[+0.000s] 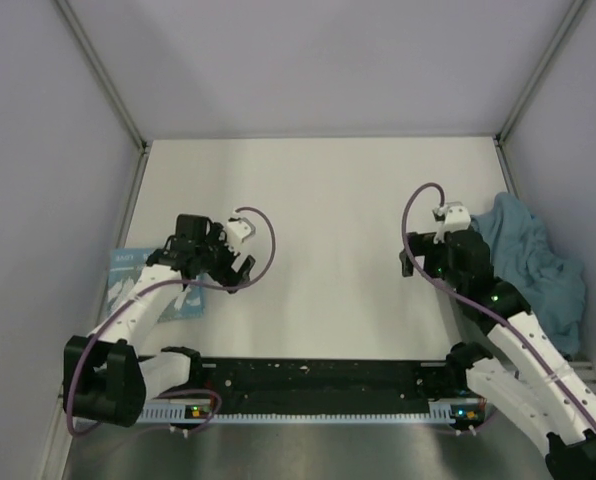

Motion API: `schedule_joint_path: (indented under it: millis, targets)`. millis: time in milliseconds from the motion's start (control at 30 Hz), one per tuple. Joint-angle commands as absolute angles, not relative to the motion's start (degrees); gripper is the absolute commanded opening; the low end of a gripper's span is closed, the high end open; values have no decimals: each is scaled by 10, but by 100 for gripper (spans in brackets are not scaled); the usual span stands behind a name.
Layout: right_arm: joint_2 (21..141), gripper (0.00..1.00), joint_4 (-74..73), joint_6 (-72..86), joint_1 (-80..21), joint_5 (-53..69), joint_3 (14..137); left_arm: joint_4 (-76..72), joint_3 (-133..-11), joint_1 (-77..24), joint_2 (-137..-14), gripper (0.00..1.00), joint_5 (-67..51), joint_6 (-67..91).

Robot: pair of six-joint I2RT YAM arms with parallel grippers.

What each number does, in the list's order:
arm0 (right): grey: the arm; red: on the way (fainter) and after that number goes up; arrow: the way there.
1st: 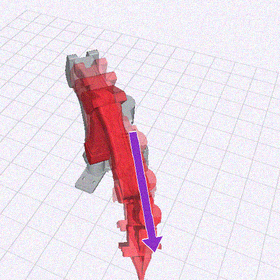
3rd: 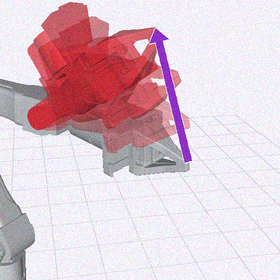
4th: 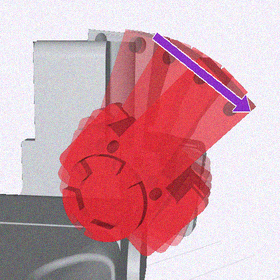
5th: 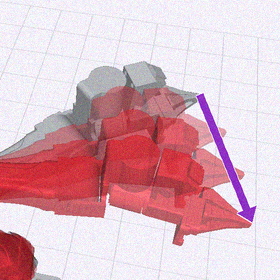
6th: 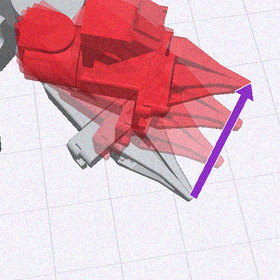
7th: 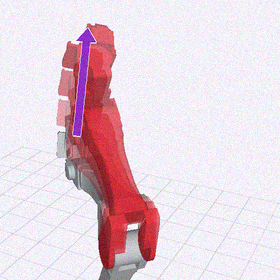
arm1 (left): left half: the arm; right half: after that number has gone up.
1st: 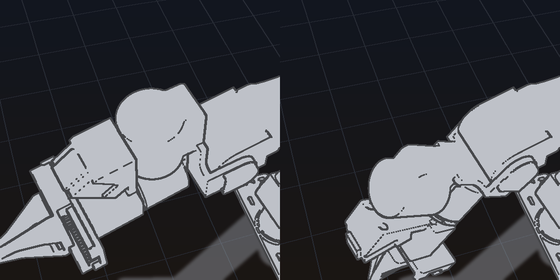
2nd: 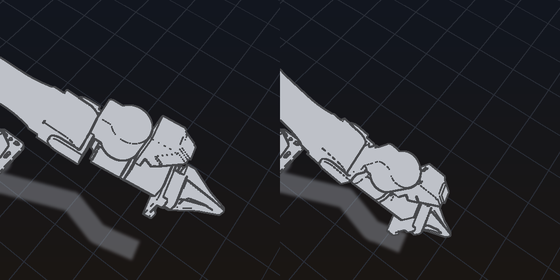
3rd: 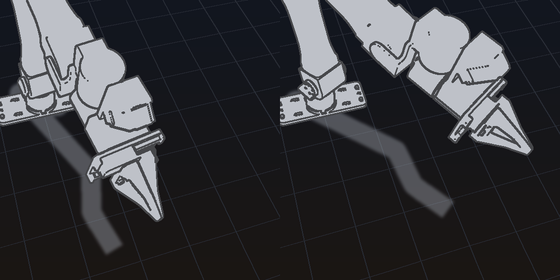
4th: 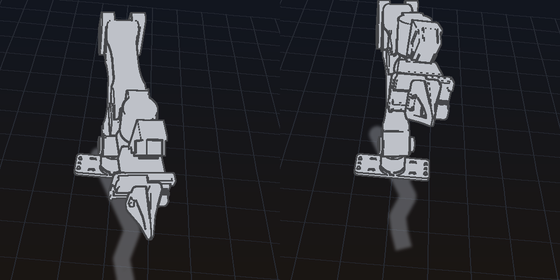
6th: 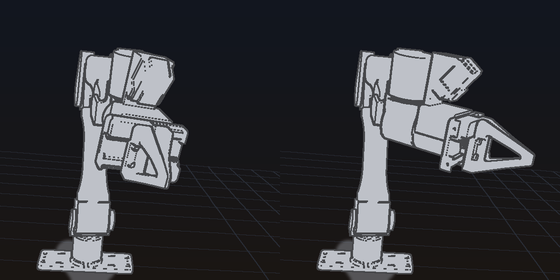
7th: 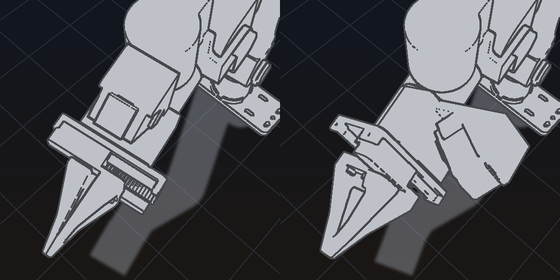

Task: Fold and stack the t-shirts
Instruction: Put the neatly folded tshirt into the corner of the board with the left arm

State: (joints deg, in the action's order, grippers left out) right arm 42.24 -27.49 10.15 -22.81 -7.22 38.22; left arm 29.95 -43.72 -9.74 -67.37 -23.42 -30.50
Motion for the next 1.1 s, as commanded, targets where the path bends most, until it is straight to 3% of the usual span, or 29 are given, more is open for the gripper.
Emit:
schedule_joint_path:
  millis: [0,367,1067]
  targets:
    - [360,99,-176,124,-215,-156,330,158,-382,-97,-623,99,-259,-255]
    - [235,98,-107,128,-215,-195,193,-82,-229,-94,-592,99,-176,-162]
    - [195,98,-85,128,-215,-170,149,-96,-212,-94,-610,99,-199,-174]
